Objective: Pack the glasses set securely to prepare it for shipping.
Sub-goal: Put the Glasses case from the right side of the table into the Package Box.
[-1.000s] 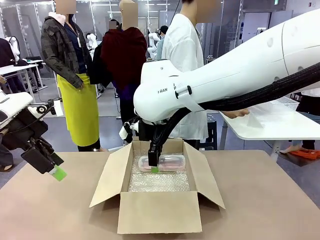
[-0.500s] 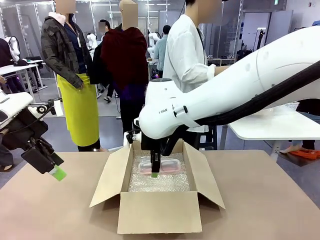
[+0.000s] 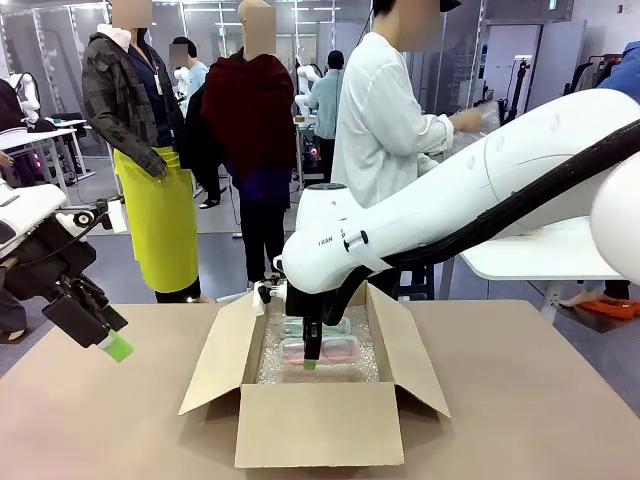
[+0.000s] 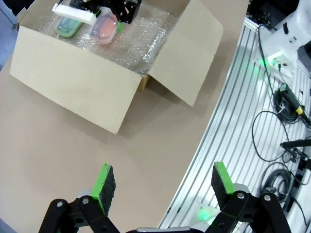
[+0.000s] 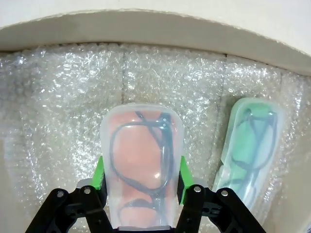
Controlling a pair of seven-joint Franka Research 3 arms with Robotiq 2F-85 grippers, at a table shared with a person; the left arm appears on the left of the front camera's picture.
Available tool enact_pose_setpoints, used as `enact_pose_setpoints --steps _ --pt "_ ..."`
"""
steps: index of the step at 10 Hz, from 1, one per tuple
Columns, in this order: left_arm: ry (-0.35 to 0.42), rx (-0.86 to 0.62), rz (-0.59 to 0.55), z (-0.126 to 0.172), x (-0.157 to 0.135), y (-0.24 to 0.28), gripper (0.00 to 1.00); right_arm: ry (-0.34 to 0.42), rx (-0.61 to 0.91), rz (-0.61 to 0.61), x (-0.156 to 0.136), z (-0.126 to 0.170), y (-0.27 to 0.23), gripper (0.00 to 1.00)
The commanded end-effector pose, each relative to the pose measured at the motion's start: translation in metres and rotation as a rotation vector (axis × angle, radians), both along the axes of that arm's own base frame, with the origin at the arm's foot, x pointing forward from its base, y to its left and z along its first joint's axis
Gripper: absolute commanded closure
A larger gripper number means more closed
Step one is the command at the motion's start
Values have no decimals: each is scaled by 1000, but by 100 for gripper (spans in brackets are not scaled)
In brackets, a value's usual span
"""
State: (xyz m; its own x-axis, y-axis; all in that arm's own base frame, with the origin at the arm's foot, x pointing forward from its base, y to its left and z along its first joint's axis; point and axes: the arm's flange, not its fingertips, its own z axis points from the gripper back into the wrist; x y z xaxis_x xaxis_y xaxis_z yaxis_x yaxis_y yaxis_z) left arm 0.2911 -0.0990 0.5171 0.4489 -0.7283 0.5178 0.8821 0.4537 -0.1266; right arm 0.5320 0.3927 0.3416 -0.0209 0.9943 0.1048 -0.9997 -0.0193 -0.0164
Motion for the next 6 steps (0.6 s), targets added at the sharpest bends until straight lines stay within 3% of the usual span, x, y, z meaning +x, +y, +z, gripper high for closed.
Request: enact_pose_setpoints --steps 1,2,3,4,5,6 --pt "5 -20 -26 1 -1 2 0 16 16 21 5 2 4 36" --pt "5 -20 -26 1 -1 2 0 25 32 27 5 0 0 36" --pt "5 -20 -26 1 -1 2 0 37 41 20 5 -2 -3 25" --pt "5 -20 -26 1 -1 2 0 39 41 15 4 -3 -5 7" --pt "5 -20 -26 1 -1 2 0 37 44 15 3 -3 -5 0" --pt "5 -20 -26 1 -1 2 0 37 44 13 3 -3 -5 0"
